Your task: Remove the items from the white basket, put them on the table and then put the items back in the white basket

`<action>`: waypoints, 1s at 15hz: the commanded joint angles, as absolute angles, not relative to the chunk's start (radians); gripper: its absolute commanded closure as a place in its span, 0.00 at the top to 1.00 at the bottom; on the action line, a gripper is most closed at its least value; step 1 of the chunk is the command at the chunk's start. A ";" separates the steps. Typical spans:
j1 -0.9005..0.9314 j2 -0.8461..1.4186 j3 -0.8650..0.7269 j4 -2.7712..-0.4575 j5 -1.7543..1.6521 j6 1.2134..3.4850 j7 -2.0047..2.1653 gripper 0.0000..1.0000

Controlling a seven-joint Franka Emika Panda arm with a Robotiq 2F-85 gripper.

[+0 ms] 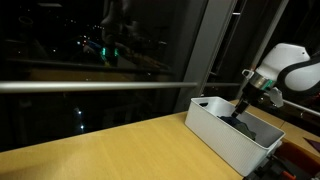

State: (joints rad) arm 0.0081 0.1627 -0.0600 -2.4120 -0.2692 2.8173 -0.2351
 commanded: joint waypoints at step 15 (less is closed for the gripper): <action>0.071 0.601 -0.179 -2.124 -0.380 2.875 -0.155 0.51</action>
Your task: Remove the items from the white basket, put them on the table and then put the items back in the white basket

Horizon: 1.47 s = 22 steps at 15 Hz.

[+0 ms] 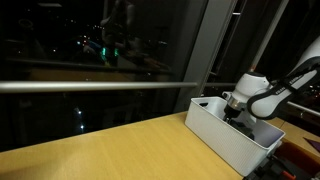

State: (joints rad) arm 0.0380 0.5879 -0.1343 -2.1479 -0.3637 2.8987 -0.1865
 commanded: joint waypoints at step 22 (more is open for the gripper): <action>0.194 -0.117 0.073 -2.150 -0.597 2.350 0.017 0.04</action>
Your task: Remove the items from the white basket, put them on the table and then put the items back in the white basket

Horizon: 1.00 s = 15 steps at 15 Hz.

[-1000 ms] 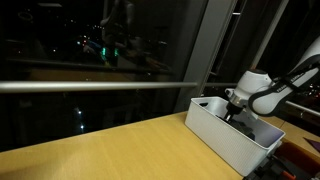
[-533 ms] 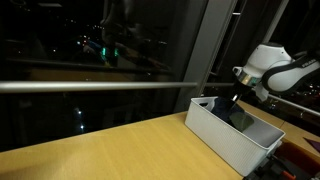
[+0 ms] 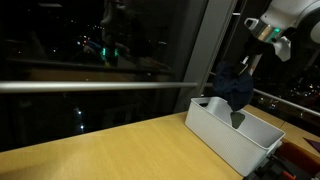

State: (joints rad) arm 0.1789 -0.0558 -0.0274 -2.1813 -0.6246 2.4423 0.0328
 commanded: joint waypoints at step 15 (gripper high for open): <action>0.284 -0.060 0.240 -2.227 -0.041 2.532 -0.386 0.42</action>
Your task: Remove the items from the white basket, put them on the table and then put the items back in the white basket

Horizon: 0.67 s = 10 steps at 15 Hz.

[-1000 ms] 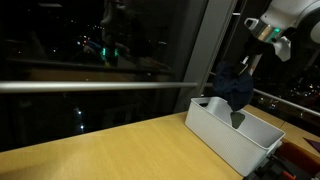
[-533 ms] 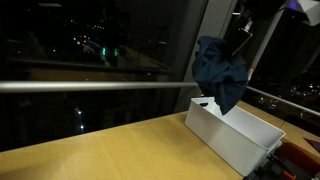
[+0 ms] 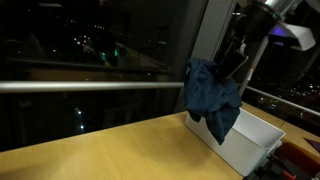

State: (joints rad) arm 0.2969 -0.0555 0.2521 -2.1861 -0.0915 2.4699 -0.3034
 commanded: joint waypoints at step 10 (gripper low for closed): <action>0.136 -0.132 0.102 -2.367 -0.110 2.604 -0.475 1.00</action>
